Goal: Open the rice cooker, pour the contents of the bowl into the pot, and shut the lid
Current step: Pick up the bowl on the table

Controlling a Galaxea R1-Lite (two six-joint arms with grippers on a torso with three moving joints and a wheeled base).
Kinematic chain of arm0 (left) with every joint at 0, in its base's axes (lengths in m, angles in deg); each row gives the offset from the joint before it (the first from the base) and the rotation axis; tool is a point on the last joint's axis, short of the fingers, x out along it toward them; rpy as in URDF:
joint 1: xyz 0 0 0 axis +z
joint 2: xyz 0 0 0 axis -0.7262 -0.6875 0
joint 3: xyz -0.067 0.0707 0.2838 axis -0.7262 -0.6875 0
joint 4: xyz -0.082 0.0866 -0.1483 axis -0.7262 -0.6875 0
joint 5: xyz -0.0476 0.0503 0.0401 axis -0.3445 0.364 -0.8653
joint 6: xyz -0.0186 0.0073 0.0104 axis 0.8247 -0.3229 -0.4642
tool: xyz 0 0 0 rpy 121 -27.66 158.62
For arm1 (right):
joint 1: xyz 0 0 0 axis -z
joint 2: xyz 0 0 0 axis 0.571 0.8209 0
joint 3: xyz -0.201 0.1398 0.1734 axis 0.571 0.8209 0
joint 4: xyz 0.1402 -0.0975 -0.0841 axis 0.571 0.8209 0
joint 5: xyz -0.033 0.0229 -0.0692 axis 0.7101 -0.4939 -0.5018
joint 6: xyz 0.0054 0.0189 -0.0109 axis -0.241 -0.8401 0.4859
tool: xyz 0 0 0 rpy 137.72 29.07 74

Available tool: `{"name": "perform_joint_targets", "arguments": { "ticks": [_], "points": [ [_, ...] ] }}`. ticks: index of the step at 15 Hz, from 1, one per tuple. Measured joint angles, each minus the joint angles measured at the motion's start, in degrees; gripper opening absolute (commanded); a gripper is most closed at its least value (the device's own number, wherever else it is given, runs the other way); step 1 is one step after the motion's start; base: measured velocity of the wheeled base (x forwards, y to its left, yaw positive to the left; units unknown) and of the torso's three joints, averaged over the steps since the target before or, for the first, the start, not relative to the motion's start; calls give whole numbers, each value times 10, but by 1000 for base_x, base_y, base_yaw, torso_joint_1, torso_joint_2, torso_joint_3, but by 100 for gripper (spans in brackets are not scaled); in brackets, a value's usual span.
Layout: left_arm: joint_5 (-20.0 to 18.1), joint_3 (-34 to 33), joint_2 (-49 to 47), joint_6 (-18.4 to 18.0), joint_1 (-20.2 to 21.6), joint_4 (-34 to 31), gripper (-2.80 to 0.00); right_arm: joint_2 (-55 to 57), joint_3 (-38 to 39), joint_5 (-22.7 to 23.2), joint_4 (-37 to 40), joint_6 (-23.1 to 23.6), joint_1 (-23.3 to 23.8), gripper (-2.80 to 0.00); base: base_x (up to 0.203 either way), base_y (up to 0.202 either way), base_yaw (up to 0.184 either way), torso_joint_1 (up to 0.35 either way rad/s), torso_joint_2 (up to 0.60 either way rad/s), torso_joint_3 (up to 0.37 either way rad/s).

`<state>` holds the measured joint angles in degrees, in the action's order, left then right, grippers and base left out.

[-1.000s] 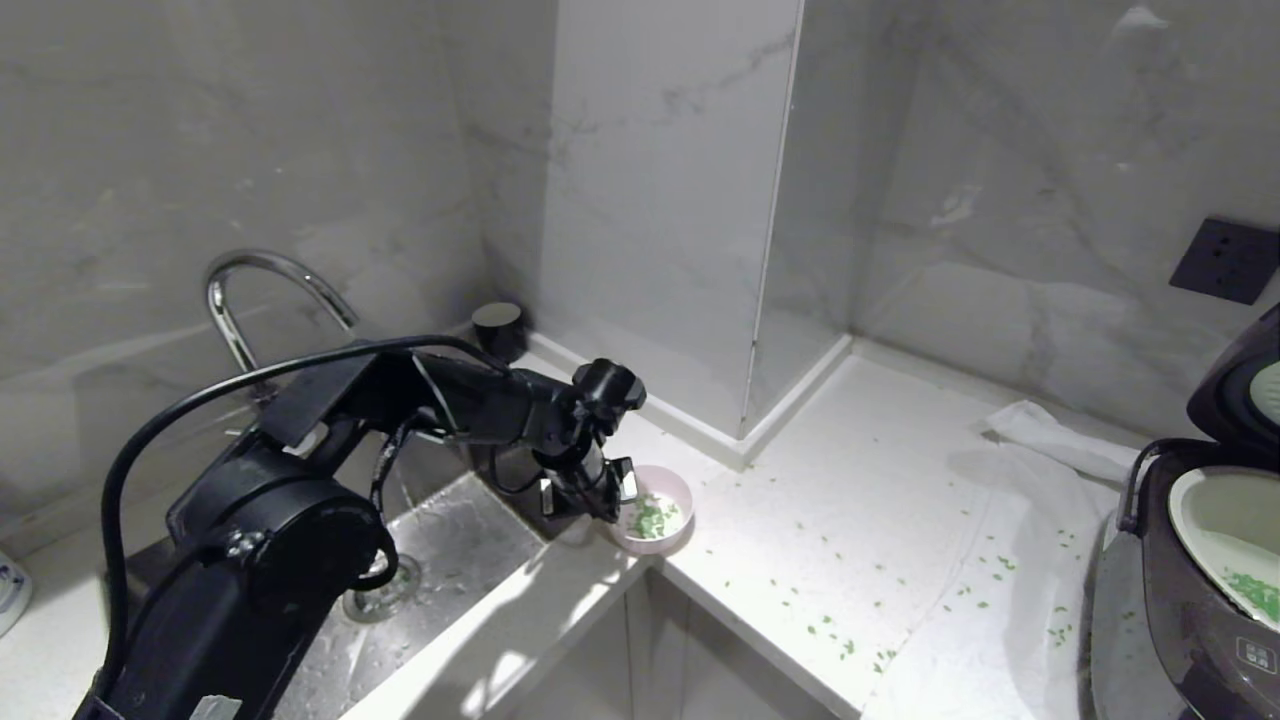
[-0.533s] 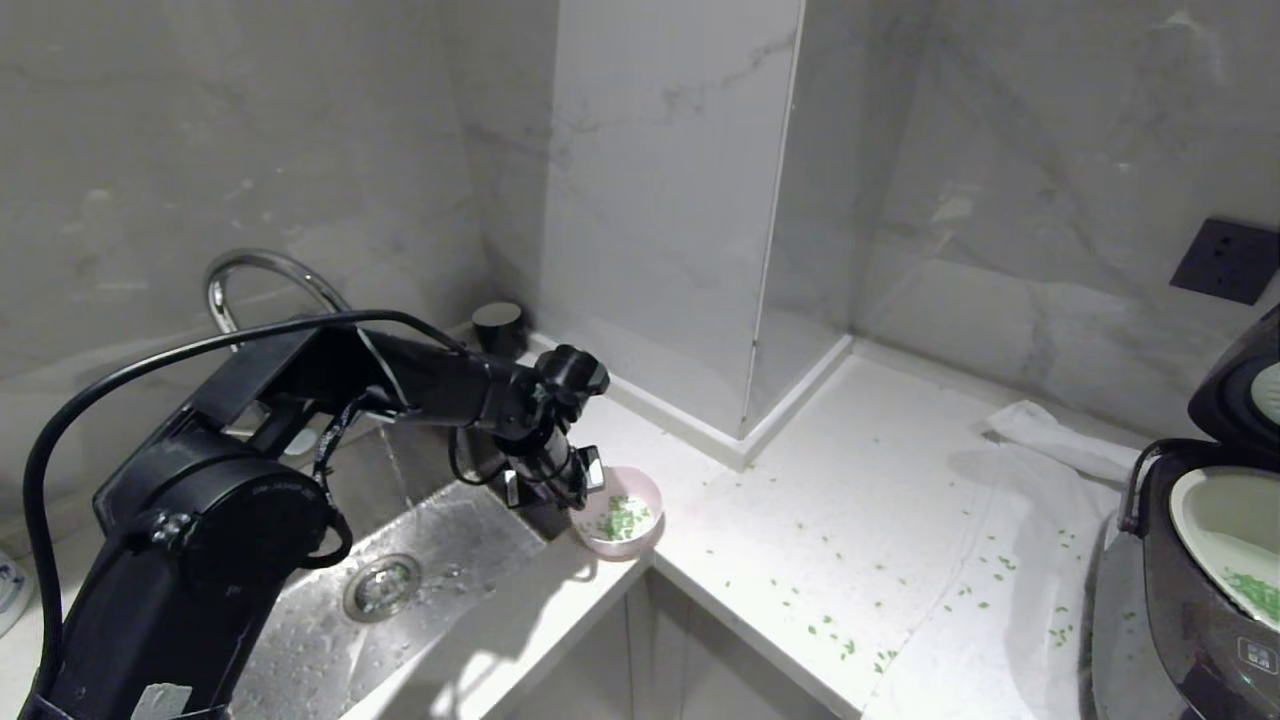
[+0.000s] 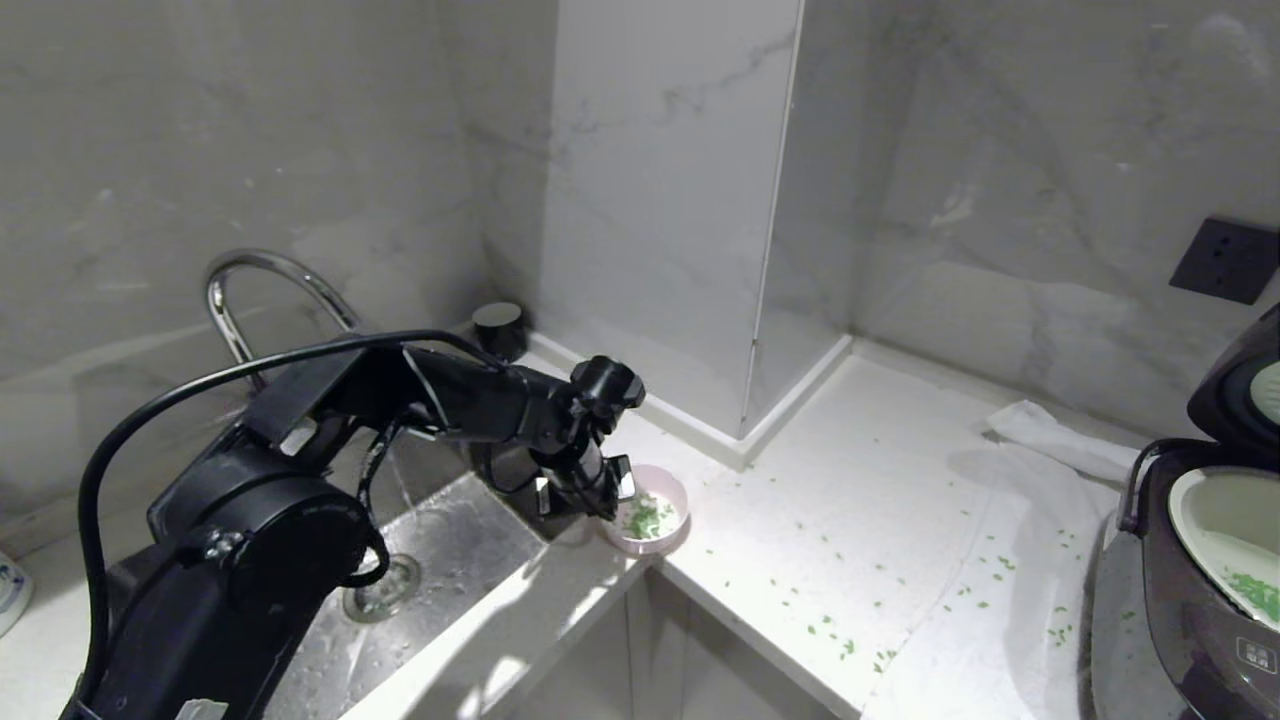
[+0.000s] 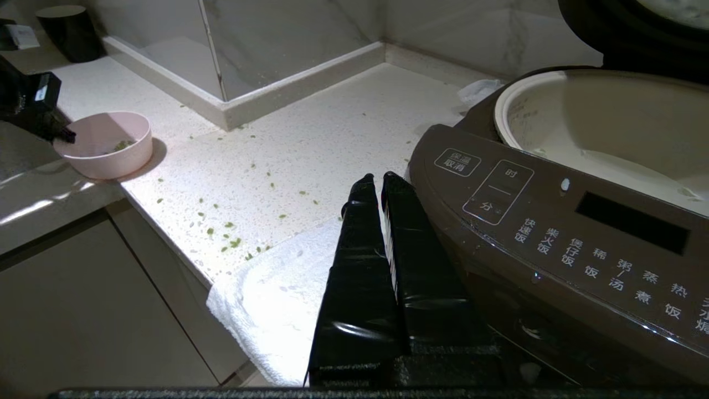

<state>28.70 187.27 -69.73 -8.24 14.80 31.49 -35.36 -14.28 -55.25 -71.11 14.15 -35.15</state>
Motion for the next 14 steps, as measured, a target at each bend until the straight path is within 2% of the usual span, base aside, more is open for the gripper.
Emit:
{"name": "perform_joint_targets", "arguments": {
  "ticks": [3,4,5,14],
  "points": [
    [3,24,-8,17,0,0,-280,0,0,0,0,0,0,-280,0,0,0,0,0,0],
    [3,29,-10,19,1,0,-105,0,0,0,0,0,0,-280,0,0,0,0,0,0],
    [2,31,-11,23,1,0,0,0,0,0,0,0,0,-280,0,0,0,0,0,0],
    [3,29,-18,18,-13,-3,0,0,0,0,0,0,0,-280,0,0,0,0,0,0]
  ]
}}
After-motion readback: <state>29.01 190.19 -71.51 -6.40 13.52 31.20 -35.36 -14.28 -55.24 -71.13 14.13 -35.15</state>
